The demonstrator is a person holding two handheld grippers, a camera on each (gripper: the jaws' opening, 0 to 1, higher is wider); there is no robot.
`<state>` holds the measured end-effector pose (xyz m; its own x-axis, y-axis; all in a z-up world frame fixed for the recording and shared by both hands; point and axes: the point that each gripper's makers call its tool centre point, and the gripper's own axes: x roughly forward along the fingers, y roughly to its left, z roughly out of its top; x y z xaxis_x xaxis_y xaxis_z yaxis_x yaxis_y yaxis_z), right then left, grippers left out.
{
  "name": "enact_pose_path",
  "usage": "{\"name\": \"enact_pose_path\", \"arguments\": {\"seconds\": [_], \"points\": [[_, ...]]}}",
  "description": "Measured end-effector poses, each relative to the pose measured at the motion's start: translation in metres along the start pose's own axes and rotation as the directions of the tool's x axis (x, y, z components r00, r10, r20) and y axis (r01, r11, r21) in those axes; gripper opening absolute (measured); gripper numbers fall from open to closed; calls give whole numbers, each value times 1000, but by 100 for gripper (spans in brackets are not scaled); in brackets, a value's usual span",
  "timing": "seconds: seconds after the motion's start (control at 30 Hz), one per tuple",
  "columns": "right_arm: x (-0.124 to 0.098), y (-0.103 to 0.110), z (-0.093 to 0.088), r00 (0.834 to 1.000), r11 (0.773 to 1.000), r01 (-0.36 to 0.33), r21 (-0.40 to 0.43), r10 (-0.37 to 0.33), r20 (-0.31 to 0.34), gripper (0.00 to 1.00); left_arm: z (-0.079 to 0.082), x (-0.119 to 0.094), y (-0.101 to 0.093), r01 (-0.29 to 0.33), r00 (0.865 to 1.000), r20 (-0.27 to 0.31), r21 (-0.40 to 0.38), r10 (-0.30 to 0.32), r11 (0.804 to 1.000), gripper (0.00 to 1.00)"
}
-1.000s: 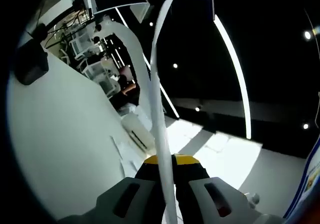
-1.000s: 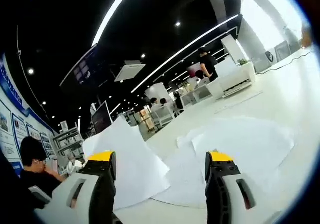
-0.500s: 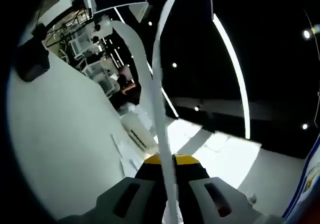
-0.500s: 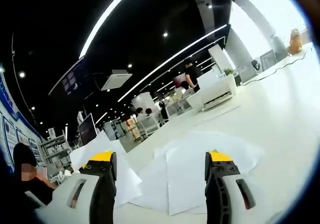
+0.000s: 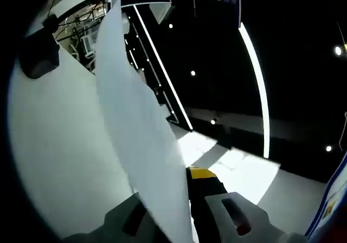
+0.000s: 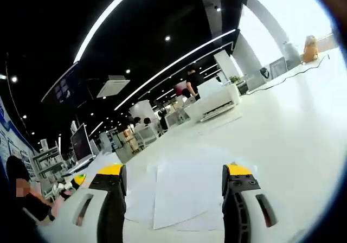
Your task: Organize the stack of printing papers by aligning and flattening the scattered papers on the table
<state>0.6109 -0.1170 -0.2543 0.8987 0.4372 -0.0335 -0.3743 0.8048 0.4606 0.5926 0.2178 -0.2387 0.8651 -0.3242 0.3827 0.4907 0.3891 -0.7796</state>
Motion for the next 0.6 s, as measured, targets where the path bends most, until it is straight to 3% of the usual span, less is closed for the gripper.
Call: {"name": "enact_pose_path", "arguments": {"seconds": [0.27, 0.6], "points": [[-5, -22, 4, 998, 998, 56, -10, -56, 8, 67, -7, 1, -3, 18, 999, -29, 43, -17, 999, 6], [-1, -46, -13, 992, 991, 122, -53, -124, -33, 68, -11, 2, -4, 30, 999, -45, 86, -27, 996, 6]]}}
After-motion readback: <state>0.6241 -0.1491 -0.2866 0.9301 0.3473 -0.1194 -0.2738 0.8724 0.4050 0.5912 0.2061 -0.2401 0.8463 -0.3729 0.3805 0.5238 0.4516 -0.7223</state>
